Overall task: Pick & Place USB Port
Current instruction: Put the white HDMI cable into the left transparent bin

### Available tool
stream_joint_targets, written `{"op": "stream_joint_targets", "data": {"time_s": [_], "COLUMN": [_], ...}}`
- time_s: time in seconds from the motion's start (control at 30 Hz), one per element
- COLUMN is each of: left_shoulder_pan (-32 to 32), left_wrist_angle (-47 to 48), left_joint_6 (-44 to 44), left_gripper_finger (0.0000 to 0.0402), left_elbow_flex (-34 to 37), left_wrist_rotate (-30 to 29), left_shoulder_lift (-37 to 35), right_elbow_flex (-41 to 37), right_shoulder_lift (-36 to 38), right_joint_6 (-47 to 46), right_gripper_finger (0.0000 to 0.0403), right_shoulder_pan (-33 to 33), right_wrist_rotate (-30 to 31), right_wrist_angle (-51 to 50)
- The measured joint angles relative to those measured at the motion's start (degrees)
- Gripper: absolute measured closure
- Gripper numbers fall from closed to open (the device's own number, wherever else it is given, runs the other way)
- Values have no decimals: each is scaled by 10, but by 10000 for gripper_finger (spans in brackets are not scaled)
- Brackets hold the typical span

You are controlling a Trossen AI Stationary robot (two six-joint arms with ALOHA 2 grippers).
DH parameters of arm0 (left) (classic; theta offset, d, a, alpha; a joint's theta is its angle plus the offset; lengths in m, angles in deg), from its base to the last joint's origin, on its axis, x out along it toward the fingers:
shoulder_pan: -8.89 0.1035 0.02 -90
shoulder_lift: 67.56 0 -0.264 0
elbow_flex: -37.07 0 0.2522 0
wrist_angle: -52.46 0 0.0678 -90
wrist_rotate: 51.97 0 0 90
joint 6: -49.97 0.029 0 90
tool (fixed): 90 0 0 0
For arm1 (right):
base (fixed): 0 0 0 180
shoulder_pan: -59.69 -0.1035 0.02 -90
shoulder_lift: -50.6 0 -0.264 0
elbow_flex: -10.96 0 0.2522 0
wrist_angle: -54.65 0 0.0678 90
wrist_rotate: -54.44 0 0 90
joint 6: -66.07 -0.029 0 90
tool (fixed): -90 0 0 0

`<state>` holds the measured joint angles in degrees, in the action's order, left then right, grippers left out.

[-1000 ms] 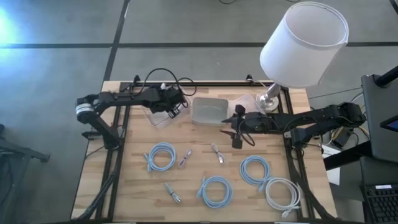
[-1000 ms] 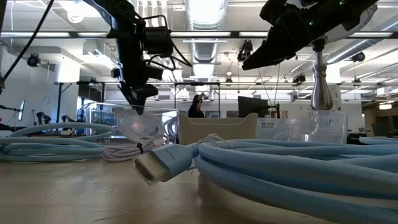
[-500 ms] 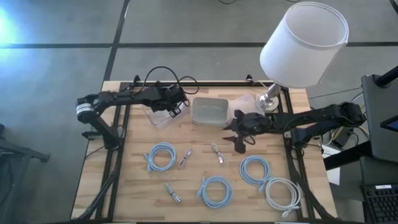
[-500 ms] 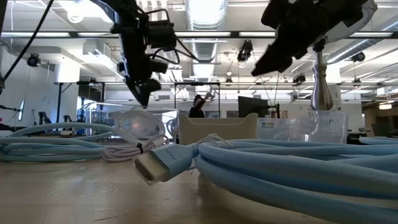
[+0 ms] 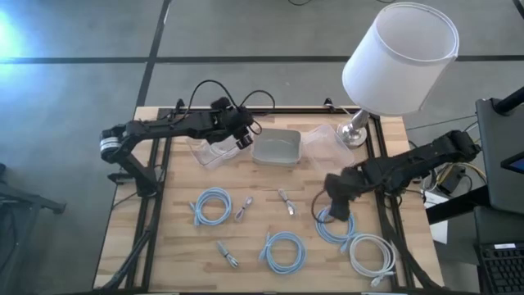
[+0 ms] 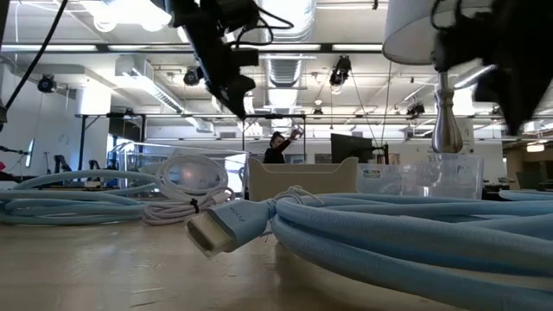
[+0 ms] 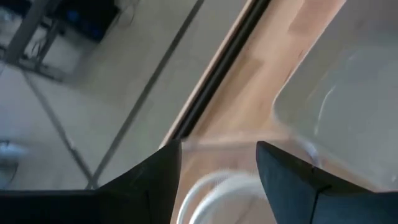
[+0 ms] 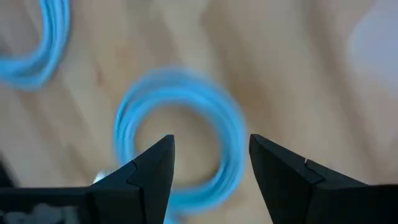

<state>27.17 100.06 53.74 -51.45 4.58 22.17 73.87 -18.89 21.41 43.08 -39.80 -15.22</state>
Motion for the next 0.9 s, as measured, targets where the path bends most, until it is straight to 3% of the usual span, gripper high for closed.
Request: {"op": "stream_joint_targets", "data": {"time_s": [0.23, 0.4, 0.73, 0.9], "left_shoulder_pan": [0, 1, 0, 0], "left_wrist_angle": [-54, -54, -53, -53], "left_joint_6": [33, 33, 33, 33], "left_gripper_finger": [190, 190, 190, 190], "left_elbow_flex": [0, 0, 0, 0], "left_wrist_rotate": [15, 15, 15, 15], "left_shoulder_lift": [0, 0, 0, 0], "right_elbow_flex": [-36, -47, -86, -142], "right_shoulder_lift": [0, 0, 0, 0], "right_joint_6": [-118, -210, -352, -386], "right_gripper_finger": [197, 197, 197, 198], "right_shoulder_pan": [-64, -117, -230, -251], "right_wrist_rotate": [-146, -198, -202, -203], "right_wrist_angle": [-12, -11, 9, 79]}}
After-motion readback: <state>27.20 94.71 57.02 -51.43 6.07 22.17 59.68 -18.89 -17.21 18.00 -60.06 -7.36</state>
